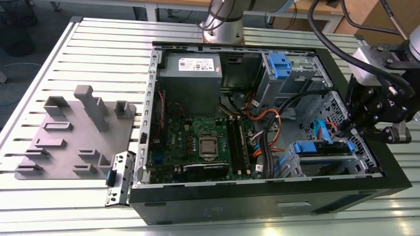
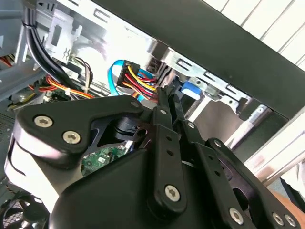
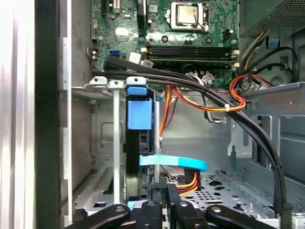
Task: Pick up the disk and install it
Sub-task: 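Insert the second disk wire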
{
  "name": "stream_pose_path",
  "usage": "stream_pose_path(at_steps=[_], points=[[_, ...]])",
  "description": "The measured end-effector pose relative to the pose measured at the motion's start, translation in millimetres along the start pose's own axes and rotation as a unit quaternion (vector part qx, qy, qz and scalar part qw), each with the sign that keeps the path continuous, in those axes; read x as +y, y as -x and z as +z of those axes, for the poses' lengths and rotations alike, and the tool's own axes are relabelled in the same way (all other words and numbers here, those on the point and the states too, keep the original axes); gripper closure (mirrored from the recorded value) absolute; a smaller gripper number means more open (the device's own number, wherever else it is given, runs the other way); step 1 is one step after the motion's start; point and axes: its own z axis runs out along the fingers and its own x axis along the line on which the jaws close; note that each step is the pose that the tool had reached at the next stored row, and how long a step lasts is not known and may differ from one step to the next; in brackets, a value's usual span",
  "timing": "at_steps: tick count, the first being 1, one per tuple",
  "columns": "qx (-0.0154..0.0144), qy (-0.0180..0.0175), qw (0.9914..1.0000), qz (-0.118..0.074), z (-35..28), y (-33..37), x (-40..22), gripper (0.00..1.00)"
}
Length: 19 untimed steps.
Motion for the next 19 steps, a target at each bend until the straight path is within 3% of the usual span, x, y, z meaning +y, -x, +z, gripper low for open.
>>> stream_pose_path(at_steps=[10,19], points=[[0.0023,0.0000,1.00000,0.000,-0.6,-13.8,0.4,0.84],[0.0045,0.0000,0.99999,0.000,4.3,-17.4,0.8,0.84]])
